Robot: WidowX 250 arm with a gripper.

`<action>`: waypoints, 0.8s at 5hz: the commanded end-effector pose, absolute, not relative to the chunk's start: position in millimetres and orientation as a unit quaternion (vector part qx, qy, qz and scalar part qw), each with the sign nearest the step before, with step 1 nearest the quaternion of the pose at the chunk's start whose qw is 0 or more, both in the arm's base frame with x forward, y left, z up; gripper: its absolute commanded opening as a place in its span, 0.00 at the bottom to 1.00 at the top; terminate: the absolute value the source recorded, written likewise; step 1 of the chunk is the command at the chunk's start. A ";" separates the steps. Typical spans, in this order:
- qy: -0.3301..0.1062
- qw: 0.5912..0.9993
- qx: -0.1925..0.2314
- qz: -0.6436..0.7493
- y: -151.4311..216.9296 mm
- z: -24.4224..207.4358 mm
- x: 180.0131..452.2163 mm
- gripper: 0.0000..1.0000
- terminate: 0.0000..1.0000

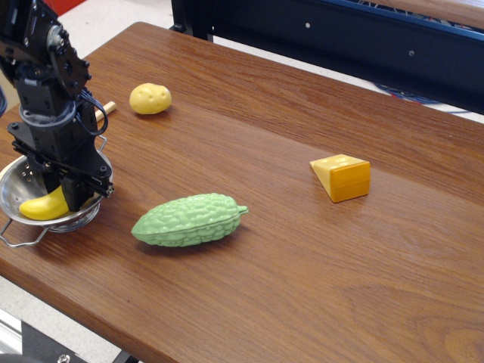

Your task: Take banana out of colander

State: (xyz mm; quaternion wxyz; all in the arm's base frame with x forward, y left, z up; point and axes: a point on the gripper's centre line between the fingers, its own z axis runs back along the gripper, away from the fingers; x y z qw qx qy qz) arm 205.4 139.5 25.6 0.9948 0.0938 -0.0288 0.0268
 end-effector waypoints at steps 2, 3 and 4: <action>-0.057 0.994 0.058 0.080 138.0 96.3 238.3 0.00 0.00; -0.068 0.990 0.018 0.125 118.3 107.7 265.9 0.00 0.00; -0.083 0.982 0.015 0.171 96.7 102.8 304.3 0.00 0.00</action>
